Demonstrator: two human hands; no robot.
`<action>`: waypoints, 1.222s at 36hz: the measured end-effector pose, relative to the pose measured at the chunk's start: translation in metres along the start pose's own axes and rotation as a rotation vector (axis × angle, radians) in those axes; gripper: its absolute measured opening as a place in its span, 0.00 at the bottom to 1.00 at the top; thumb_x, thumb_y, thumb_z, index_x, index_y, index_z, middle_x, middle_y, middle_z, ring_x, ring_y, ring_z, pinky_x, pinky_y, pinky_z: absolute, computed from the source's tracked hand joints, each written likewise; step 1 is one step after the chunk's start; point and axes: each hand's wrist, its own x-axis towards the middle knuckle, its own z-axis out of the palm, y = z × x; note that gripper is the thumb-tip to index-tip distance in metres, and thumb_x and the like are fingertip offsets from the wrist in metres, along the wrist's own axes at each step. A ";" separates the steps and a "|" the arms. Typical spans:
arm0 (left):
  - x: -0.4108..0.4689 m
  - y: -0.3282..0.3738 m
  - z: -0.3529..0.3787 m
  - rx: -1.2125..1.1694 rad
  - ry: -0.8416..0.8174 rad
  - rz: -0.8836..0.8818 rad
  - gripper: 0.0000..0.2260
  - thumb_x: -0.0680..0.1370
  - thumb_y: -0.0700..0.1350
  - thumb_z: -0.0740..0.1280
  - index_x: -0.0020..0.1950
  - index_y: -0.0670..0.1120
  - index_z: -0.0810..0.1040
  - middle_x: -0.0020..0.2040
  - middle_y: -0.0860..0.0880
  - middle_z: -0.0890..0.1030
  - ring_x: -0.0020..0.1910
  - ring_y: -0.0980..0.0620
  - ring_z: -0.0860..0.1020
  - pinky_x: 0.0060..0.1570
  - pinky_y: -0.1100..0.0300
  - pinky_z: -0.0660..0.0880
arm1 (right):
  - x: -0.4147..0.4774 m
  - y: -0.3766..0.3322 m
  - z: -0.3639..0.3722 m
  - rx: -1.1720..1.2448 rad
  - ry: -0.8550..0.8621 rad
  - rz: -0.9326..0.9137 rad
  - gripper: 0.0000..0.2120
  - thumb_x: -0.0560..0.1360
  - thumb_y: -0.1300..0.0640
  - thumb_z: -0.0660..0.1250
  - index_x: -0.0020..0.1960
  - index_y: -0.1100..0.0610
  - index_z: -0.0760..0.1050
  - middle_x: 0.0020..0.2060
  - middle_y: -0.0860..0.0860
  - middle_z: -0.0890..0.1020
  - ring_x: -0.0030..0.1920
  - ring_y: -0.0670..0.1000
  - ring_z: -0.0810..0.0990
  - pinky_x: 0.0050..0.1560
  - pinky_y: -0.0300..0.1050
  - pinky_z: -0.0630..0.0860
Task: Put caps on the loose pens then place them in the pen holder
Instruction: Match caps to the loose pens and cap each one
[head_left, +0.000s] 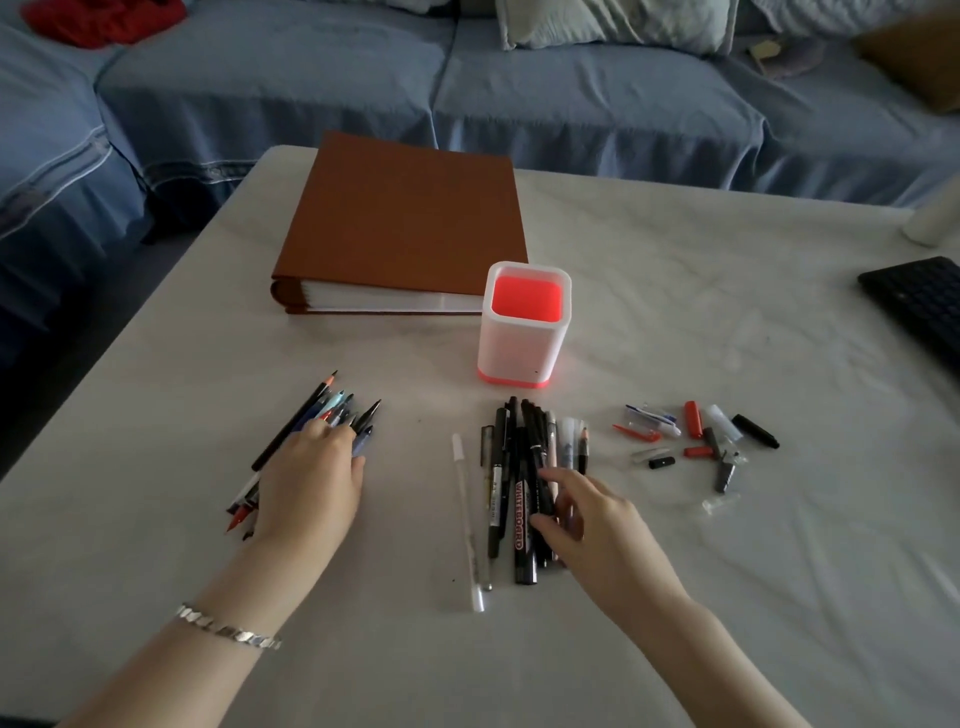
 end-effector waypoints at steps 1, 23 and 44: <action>0.000 0.000 0.000 0.008 0.002 -0.004 0.05 0.69 0.37 0.71 0.39 0.36 0.78 0.38 0.37 0.78 0.36 0.36 0.77 0.31 0.49 0.73 | -0.001 0.001 -0.003 -0.001 -0.016 -0.004 0.17 0.74 0.52 0.65 0.63 0.48 0.70 0.36 0.38 0.68 0.34 0.42 0.70 0.40 0.37 0.68; 0.005 0.003 0.001 -0.259 -0.116 -0.141 0.14 0.70 0.42 0.72 0.53 0.41 0.77 0.47 0.43 0.81 0.48 0.43 0.78 0.47 0.53 0.74 | 0.024 0.066 -0.048 -0.354 0.198 0.184 0.11 0.73 0.63 0.65 0.54 0.57 0.77 0.59 0.50 0.77 0.60 0.55 0.72 0.43 0.46 0.69; -0.022 0.066 -0.058 -1.829 -0.243 -0.573 0.06 0.75 0.33 0.61 0.40 0.40 0.74 0.34 0.45 0.81 0.33 0.52 0.82 0.33 0.61 0.80 | 0.006 0.036 -0.039 0.030 0.276 -0.017 0.08 0.69 0.68 0.69 0.46 0.60 0.81 0.41 0.52 0.79 0.37 0.49 0.77 0.42 0.27 0.71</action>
